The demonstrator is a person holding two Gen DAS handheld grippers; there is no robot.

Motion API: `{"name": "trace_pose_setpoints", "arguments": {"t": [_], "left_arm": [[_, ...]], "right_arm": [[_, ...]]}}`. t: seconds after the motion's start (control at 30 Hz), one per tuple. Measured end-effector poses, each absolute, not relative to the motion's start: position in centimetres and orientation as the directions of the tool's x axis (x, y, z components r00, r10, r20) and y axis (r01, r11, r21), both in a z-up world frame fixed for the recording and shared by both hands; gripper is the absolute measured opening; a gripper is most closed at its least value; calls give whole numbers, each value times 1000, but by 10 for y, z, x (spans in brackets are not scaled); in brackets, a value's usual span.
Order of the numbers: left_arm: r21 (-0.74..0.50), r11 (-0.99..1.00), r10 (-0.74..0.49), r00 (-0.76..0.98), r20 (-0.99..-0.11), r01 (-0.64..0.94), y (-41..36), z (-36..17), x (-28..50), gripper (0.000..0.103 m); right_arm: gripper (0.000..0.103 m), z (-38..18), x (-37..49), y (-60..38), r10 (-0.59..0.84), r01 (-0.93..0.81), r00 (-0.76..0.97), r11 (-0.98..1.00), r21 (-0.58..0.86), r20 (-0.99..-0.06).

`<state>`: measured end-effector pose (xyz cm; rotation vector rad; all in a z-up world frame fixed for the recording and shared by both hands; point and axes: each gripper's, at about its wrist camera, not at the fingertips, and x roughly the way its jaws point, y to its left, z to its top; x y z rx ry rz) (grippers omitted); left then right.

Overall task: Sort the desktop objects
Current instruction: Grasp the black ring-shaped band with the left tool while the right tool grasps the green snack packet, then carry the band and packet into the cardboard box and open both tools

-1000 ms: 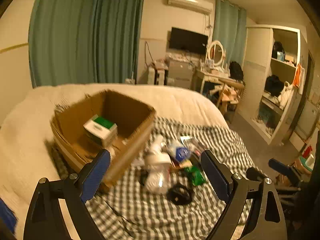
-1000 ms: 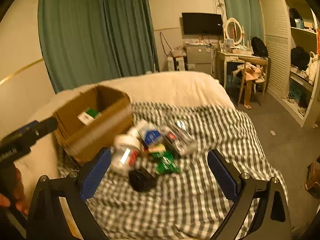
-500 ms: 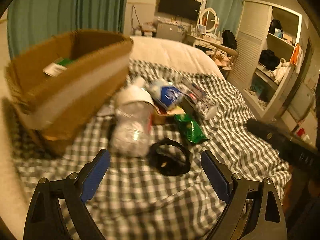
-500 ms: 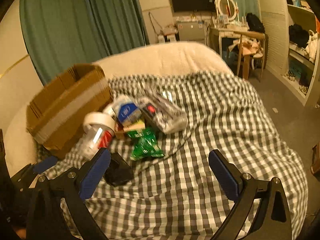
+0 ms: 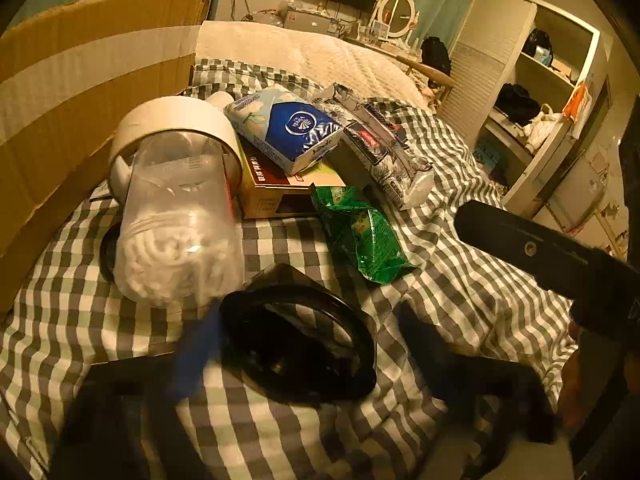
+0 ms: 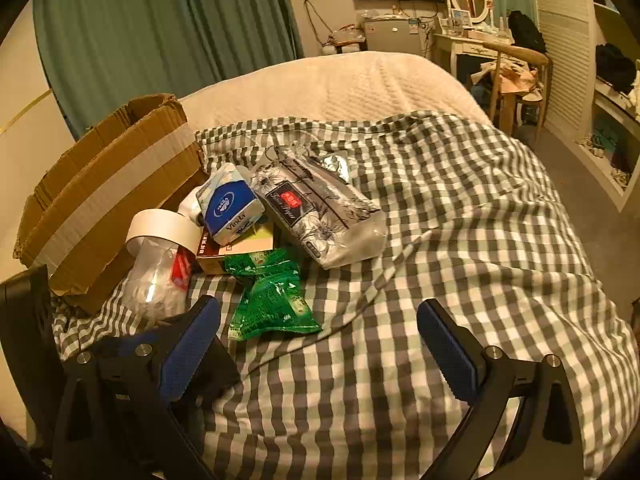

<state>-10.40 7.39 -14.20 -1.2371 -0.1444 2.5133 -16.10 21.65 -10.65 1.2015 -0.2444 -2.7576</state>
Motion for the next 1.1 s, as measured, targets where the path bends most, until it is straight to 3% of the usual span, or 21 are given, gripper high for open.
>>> {"name": "trace_pose_setpoints", "arguments": {"t": [0.17, 0.33, 0.37, 0.43, 0.47, 0.5, 0.53, 0.73, 1.1], "left_arm": [[-215, -951, 305, -558, -771, -222, 72, -131, -99, 63], [-204, -973, 230, -552, -802, -108, 58, -120, -84, 63], [-196, -975, 219, -548, -807, -101, 57, -121, -84, 63], [-176, -980, 200, -548, -812, -96, 56, -122, -85, 63], [-170, -981, 193, -553, -810, -93, 55, -121, -86, 63], [-169, -981, 191, -556, -809, -91, 54, -122, -86, 64], [-169, -981, 190, -558, -808, -90, 53, -121, -87, 64], [-147, -985, 169, -587, -792, -85, 50, -111, -84, 64], [-229, -970, 223, -648, -728, -77, 27, -72, -39, 64]], "right_arm": [[99, -114, -176, 209, -253, 98, -656, -963, 253, -711], [96, -139, -198, 191, -247, 128, -604, -968, 214, -758], [92, -145, -204, 187, -244, 132, -593, -969, 206, -767], [66, -153, -210, 183, -254, 141, -567, -967, 211, -783], [60, -156, -212, 181, -254, 145, -558, -967, 208, -790], [47, -156, -212, 180, -246, 147, -555, -969, 197, -795], [44, -156, -212, 178, -243, 158, -549, -970, 187, -800], [41, -143, -190, 184, -279, 170, -541, -960, 221, -794], [41, -90, -115, 182, -231, 145, -595, -973, 181, -769]]}}
